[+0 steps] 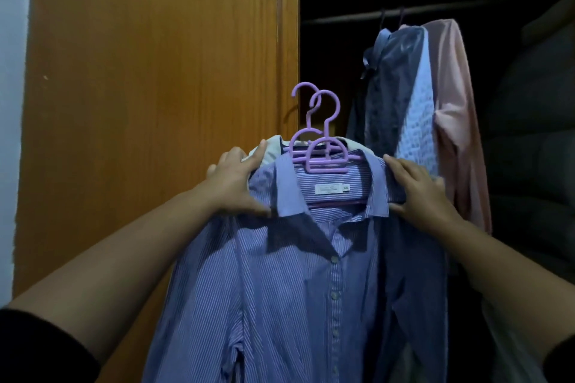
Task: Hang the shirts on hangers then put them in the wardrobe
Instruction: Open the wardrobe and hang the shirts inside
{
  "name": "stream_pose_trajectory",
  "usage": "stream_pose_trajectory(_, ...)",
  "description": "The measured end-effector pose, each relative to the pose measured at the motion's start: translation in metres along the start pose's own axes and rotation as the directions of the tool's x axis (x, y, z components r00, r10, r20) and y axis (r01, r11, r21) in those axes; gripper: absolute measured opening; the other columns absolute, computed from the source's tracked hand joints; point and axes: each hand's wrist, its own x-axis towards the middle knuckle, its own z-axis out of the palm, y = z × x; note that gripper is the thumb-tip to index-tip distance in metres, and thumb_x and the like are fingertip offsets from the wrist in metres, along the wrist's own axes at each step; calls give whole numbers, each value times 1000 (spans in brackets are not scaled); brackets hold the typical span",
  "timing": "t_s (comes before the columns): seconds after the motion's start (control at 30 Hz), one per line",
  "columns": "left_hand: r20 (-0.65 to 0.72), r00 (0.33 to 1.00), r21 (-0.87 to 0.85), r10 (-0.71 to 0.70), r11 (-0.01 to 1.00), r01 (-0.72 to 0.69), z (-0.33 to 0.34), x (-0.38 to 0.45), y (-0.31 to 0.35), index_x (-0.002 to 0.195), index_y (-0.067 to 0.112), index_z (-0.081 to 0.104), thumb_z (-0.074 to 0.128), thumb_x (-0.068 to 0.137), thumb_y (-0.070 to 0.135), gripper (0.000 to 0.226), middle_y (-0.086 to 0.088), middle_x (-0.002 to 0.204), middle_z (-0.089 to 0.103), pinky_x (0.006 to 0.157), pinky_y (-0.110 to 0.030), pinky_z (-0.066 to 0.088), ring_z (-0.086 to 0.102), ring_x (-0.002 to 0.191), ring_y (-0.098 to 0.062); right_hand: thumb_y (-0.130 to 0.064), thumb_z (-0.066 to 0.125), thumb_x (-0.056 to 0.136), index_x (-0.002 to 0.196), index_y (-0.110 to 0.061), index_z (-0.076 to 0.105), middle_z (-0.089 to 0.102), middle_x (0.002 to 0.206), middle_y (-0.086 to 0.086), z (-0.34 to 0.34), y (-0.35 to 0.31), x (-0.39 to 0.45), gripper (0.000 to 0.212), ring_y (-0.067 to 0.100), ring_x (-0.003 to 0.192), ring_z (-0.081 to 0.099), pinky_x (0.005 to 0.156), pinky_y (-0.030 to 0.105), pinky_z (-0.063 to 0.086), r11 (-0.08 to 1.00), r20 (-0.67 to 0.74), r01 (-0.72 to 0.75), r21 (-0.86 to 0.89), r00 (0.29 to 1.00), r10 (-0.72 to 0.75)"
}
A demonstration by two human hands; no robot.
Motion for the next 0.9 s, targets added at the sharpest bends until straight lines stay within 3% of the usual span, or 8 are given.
stream_pose_trajectory(0.13,35,999,-7,-4,1000,4,-5,0,2,150,39,-13,61,42,83,138,3,112,25,92,-35,28,27,110,-14,-29,86,62,146,-25,25,49,133,13,-6,8,-6,104,36,119,45,87,52,38,1000,-11,-5,-5,1000,5)
stream_pose_trajectory(0.3,16,1000,-46,-23,999,23,-3,-3,11,150,40,-10,52,39,88,136,-2,125,30,103,-43,30,29,123,-21,-25,91,51,143,-19,38,55,123,17,-28,21,-12,106,42,101,52,82,54,47,997,9,12,-78,1000,-11)
stream_pose_trajectory(0.4,-22,1000,-43,-21,999,20,-1,-4,17,152,38,-6,36,43,101,132,-3,125,33,101,-43,33,33,120,-21,-16,92,48,137,-10,47,57,118,21,-46,28,-17,100,45,97,54,85,55,47,996,-1,22,-85,1000,-22)
stream_pose_trajectory(0.53,-55,994,-60,-98,994,95,0,-5,16,152,38,-1,9,34,105,136,-6,129,36,95,-44,33,36,121,-24,-8,90,51,136,-3,47,55,117,25,-68,34,-24,96,44,102,53,91,45,42,999,-27,-8,-50,1000,6)
stream_pose_trajectory(0.67,-72,988,-59,-135,990,130,-9,-9,17,153,36,0,27,47,98,125,-9,132,36,96,-45,32,35,124,-26,-12,87,60,145,-18,33,48,127,20,-86,44,-31,101,39,114,49,98,42,39,996,-19,-94,8,995,94)
stream_pose_trajectory(0.9,-113,980,90,-166,980,177,-13,-13,19,153,33,-3,44,42,97,136,-10,132,37,90,-42,36,37,123,-27,-37,78,70,148,-33,23,41,138,13,-125,54,-35,96,37,121,39,92,46,37,911,-16,-301,-284,951,309)
